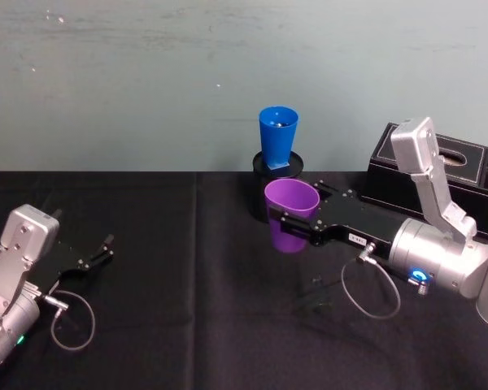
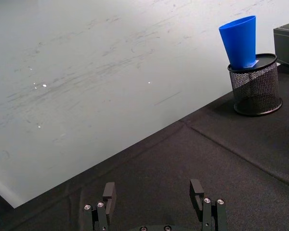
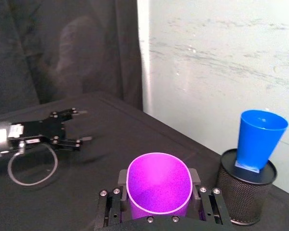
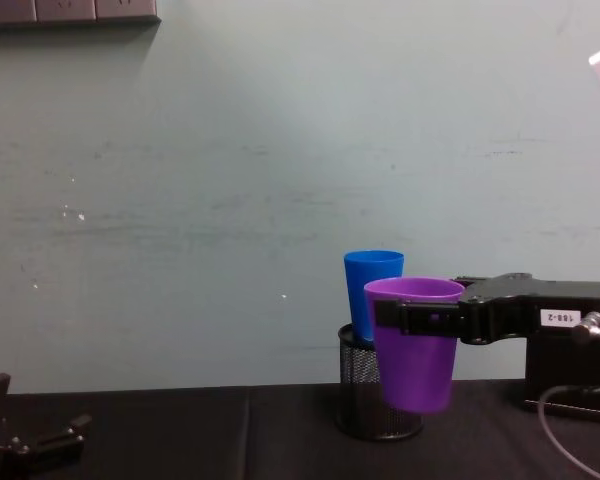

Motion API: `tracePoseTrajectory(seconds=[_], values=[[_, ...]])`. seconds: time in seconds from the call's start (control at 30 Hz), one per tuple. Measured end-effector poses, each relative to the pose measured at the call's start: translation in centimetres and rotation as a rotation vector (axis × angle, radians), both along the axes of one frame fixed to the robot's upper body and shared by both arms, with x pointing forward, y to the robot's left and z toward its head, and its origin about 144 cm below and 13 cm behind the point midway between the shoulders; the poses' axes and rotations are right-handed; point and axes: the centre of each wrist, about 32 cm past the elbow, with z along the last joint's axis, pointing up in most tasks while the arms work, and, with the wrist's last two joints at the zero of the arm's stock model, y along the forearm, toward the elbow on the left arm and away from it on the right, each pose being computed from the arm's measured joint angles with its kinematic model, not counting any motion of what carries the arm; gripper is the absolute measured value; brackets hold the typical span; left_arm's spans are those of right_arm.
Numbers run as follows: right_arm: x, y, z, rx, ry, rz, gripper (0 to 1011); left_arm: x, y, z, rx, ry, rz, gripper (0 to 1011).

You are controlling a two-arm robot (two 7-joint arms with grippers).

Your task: Pick up one cup with a gripper and tap it against the other cup.

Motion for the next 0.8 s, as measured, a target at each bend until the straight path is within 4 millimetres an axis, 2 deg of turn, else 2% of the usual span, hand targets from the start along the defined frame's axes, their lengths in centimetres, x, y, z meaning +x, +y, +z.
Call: tracePoseTrajectory(seconds=[0.37, 0.8], values=[[2.8, 0.4, -0.6, 0.01, -0.004, -0.041, 728, 0.0, 0.0, 0.0, 0.0, 0.0, 0.0, 1005], [5.9, 0.8, -0.2, 0.012, -0.031, -0.05, 729, 0.0, 0.0, 0.0, 0.0, 0.0, 0.0, 1005]])
